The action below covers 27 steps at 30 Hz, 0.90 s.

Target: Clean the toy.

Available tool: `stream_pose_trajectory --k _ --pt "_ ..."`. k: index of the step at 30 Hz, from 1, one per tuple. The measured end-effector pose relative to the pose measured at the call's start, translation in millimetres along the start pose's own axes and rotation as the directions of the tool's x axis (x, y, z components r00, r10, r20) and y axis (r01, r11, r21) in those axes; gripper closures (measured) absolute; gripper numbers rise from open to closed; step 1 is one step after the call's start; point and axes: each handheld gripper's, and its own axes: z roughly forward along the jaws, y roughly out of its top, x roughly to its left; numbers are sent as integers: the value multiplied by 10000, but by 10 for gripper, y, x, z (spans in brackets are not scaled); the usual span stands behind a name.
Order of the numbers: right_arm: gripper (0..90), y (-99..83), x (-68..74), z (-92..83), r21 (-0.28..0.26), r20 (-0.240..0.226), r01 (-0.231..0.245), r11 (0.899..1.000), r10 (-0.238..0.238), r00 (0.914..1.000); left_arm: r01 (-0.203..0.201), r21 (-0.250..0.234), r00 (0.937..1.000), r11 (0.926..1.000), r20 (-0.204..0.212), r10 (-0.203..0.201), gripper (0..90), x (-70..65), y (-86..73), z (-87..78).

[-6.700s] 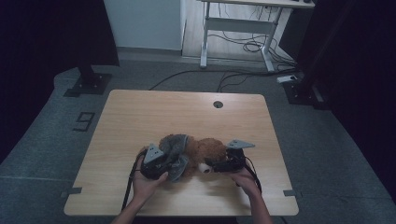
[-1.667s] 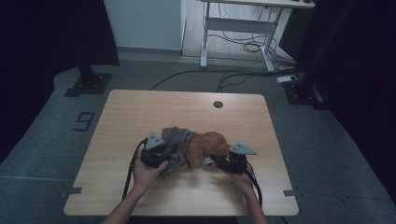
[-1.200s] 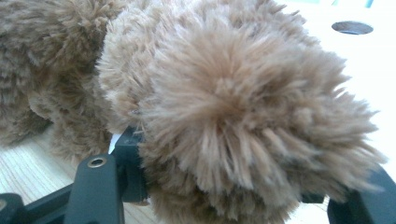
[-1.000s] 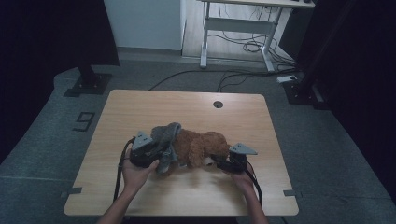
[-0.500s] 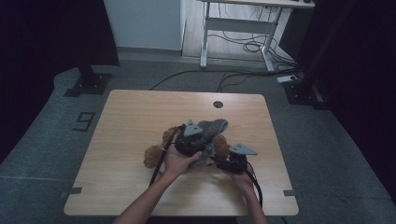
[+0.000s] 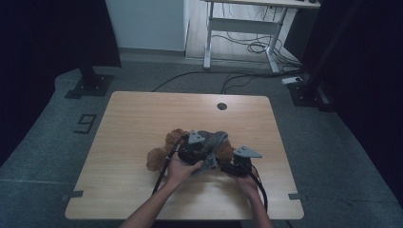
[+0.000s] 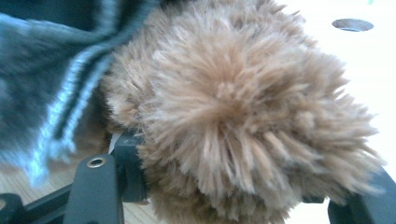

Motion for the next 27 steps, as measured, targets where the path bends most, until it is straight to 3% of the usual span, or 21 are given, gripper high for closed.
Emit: stream_pose_trajectory --k 5,6,7,9,11,13,17,27 --pt "359 -1 -3 0 -5 -16 13 10000 -13 10000 422 -726 9981 9965 -420 -454 741 213 -148 -315" --pt "359 -1 -3 0 -5 -16 13 10000 -13 10000 422 -726 9981 9965 -420 -454 741 213 -148 -315" --pt "358 -3 -8 2 -40 -27 -23 10000 23 10000 887 -819 9954 9927 -301 -914 742 360 -264 -420" --pt "358 -2 -7 3 -38 -29 -24 10000 24 10000 1116 -895 9932 9897 -222 -1140 742 451 -379 -506" --pt "358 -2 -5 5 -43 -30 -18 10000 18 10000 1145 -968 9927 9887 -260 -1175 743 473 -419 -542" --pt "358 -2 -5 5 -54 -28 -35 10000 35 10000 1391 -1197 9887 9830 -399 -1448 743 560 -551 -682" --pt "358 -2 -4 7 -69 -19 -51 10000 51 10000 1464 -1222 9861 9816 -603 -1546 742 643 -665 -803" --pt "358 -4 10 6 -73 29 -48 10000 49 10000 1789 -1189 9790 9767 -767 -1887 742 798 -800 -947"
